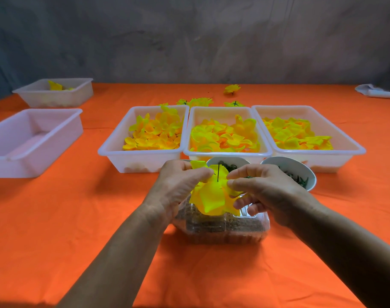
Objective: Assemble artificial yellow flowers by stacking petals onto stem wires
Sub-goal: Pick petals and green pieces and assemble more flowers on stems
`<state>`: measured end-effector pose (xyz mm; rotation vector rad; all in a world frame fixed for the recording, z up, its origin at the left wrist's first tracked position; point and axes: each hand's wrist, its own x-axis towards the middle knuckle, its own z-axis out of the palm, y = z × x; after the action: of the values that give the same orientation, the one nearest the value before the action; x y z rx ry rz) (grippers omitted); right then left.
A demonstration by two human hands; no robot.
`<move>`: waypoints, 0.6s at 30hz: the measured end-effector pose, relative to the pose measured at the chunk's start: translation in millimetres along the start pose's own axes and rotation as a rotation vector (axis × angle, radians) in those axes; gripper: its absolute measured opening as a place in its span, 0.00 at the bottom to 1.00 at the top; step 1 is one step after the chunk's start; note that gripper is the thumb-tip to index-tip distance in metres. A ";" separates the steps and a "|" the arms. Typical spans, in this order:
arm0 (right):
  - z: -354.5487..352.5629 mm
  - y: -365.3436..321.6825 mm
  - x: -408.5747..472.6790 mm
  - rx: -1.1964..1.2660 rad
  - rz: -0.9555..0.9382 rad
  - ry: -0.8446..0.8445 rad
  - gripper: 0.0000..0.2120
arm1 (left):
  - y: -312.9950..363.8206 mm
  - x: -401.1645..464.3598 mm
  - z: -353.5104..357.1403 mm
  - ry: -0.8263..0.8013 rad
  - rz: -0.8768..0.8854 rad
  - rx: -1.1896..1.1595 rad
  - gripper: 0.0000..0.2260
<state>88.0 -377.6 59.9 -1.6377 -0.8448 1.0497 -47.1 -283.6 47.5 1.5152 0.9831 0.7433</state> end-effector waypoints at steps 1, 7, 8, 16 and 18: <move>0.2 -0.2 0.0 -0.006 0.000 0.000 0.03 | 1.0 -0.4 0.5 0.003 0.001 -0.003 0.11; 1.4 -0.3 1.2 -0.053 -0.012 0.025 0.01 | -0.4 -1.5 3.3 -0.008 -0.001 -0.068 0.06; 1.4 -0.2 1.6 -0.052 -0.014 0.031 0.01 | -1.3 -1.8 3.1 -0.005 -0.004 -0.059 0.05; 3.6 -0.4 4.9 -0.073 -0.032 0.071 0.05 | -6.4 -3.6 4.5 0.015 -0.048 -0.059 0.04; 4.5 -0.9 5.1 -0.102 -0.044 0.074 0.06 | -7.2 -4.1 5.4 0.018 -0.049 -0.060 0.05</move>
<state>85.8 -371.2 58.8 -1.7245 -0.8932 0.9236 -45.6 -289.6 39.7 1.4302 0.9993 0.7463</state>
